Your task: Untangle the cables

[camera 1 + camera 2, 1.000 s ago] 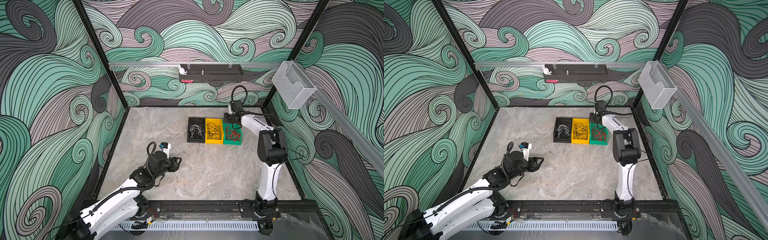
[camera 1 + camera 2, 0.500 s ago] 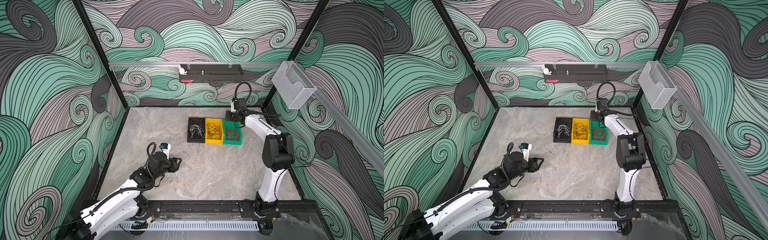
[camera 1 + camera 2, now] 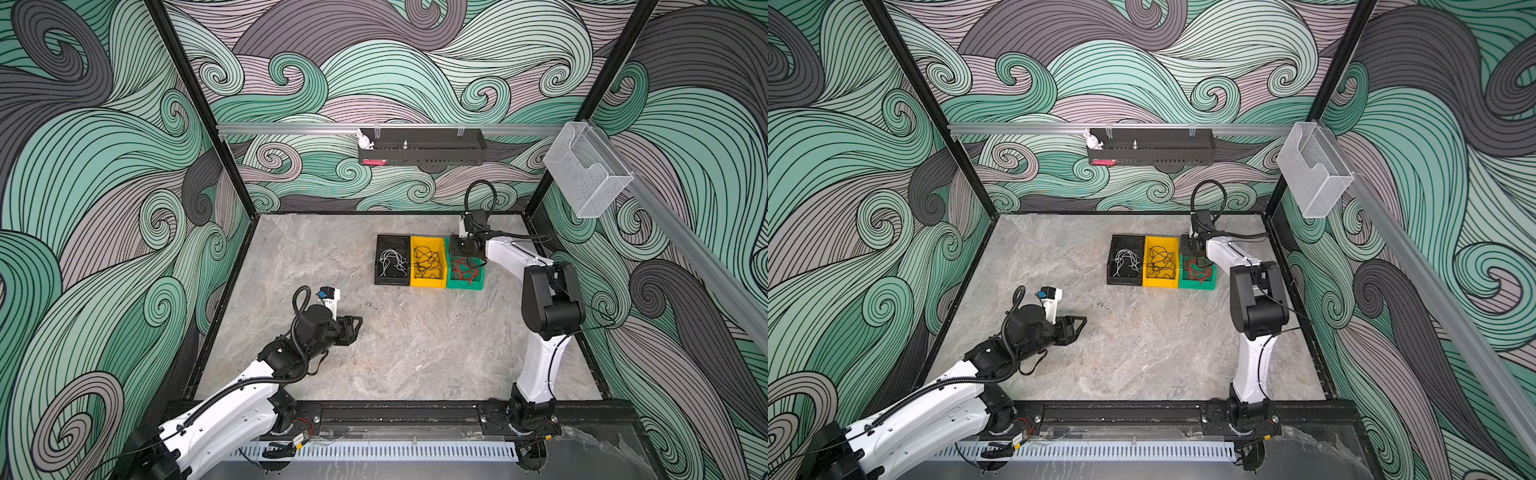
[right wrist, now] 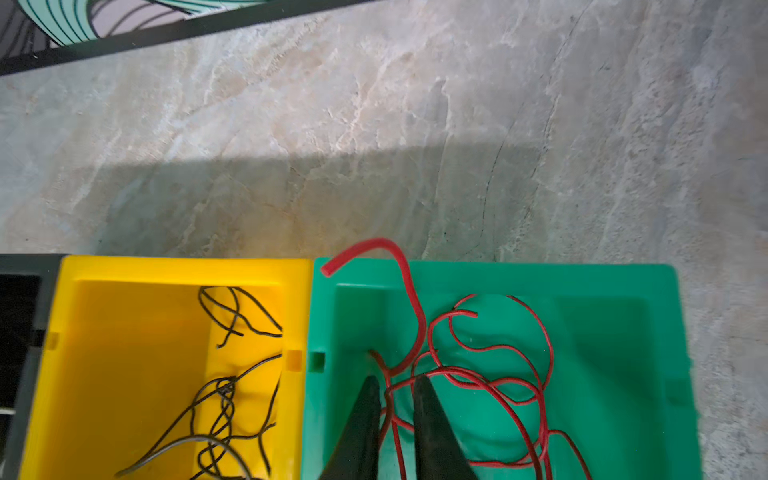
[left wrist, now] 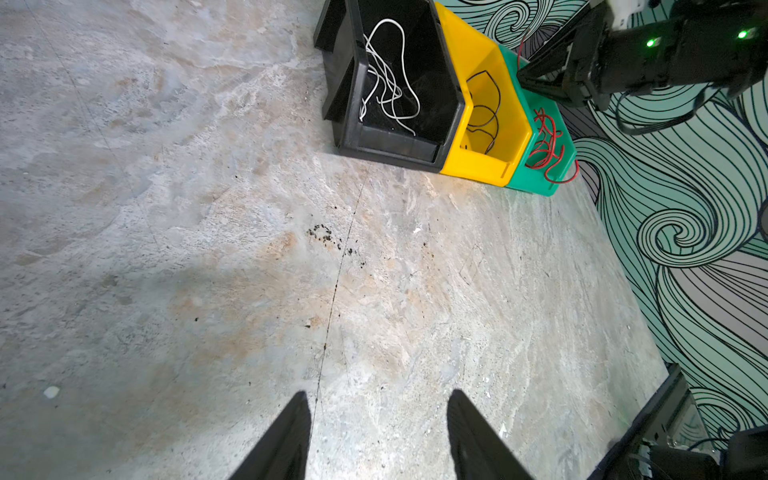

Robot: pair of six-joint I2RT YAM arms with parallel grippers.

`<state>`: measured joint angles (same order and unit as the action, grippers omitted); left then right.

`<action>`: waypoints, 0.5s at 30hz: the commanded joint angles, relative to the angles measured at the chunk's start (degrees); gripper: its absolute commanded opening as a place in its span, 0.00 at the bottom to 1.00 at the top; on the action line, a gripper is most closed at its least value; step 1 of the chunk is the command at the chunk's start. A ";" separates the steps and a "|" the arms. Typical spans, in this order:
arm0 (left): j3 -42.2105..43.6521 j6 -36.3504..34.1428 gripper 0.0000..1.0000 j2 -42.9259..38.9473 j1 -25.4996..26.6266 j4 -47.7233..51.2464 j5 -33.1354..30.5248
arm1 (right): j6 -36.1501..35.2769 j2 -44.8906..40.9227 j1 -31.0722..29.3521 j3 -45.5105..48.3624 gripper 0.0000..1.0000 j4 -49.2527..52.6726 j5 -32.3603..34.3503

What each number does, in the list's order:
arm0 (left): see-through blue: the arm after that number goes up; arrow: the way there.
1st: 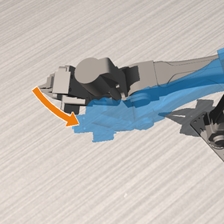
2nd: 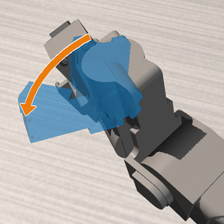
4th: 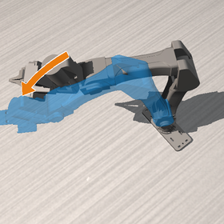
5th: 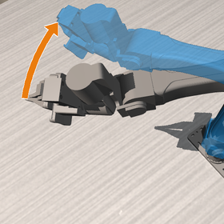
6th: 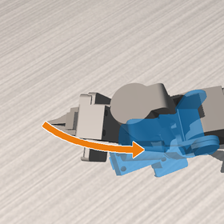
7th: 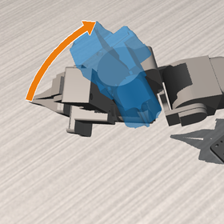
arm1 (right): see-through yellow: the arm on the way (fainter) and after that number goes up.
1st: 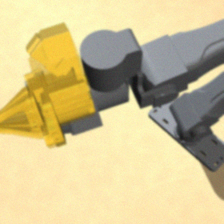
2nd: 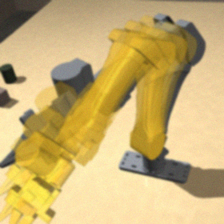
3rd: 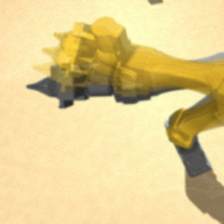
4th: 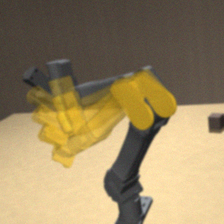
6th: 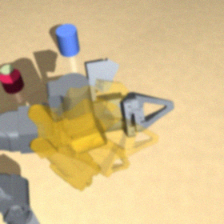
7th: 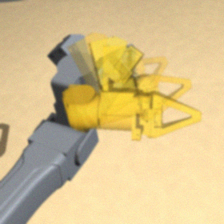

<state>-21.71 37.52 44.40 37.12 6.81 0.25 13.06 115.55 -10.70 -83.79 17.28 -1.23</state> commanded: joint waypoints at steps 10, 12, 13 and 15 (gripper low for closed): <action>-0.12 0.36 0.55 0.05 -0.65 -0.46 -0.21 | 2.80 5.92 0.59 -1.83 0.17 2.39 1.17; -0.14 0.36 0.55 -0.17 -0.66 -0.48 -0.25 | 3.47 6.85 0.84 -2.48 0.17 2.98 1.30; -0.21 0.35 0.55 -0.26 -0.65 -0.31 -0.25 | 3.79 6.89 0.95 -2.23 0.17 2.97 1.26; -0.14 0.31 0.55 -0.34 -0.73 -0.25 -0.25 | 4.25 7.05 1.35 -2.12 0.17 3.02 0.54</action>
<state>-21.71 37.58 44.51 36.86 6.76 0.25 15.92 120.68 -9.80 -85.54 17.65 -1.08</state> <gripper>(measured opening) 0.553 0.173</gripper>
